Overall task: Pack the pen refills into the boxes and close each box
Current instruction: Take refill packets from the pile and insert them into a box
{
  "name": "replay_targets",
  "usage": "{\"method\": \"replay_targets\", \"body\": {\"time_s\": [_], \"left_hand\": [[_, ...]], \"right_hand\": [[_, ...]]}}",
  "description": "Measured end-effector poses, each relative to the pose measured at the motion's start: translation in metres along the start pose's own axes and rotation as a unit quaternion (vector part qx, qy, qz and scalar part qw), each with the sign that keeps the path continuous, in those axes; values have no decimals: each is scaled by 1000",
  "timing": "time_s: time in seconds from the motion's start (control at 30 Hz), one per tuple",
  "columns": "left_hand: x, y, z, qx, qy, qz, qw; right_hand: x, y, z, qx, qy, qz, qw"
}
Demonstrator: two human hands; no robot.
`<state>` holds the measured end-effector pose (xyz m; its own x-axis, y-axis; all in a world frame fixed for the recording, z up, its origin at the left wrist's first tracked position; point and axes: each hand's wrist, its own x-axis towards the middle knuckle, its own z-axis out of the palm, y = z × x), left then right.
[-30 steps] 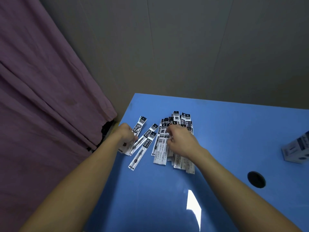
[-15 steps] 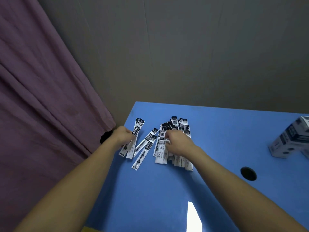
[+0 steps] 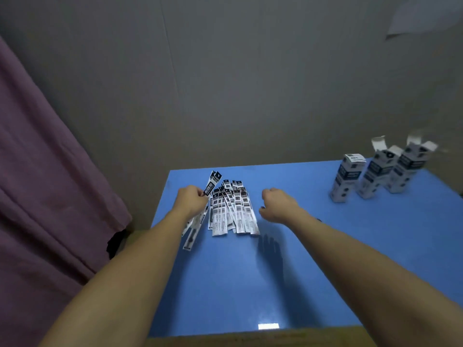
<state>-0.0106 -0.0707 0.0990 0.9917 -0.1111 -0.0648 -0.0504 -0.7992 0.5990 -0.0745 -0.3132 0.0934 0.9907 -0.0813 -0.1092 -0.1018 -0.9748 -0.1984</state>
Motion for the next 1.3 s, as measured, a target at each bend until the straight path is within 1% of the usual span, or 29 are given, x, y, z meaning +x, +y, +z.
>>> {"method": "replay_targets", "body": {"time_s": [0.23, 0.4, 0.63, 0.8, 0.97, 1.07, 1.17, 1.3], "left_hand": [[-39, 54, 33, 17, -28, 49, 998], [-60, 92, 74, 20, -57, 72, 996], [-89, 165, 140, 49, -93, 94, 990], [-109, 214, 173, 49, -70, 84, 993], [-127, 265, 202, -1, -52, 62, 997], [-131, 289, 218, -24, -42, 68, 997], [-134, 306, 228, -11, -33, 76, 996], [-126, 318, 240, -15, -30, 67, 997]], "right_hand": [[-73, 65, -18, 14, 39, 90, 995], [-119, 117, -24, 42, 57, 144, 987], [-193, 220, -35, 58, 65, 209, 974], [-236, 293, -47, 58, 53, 219, 973], [-253, 354, -59, 52, 40, 208, 976], [-251, 378, -63, 47, 28, 198, 979], [-240, 394, -63, 43, 11, 183, 982], [-215, 404, -61, 44, -5, 159, 986]]}}
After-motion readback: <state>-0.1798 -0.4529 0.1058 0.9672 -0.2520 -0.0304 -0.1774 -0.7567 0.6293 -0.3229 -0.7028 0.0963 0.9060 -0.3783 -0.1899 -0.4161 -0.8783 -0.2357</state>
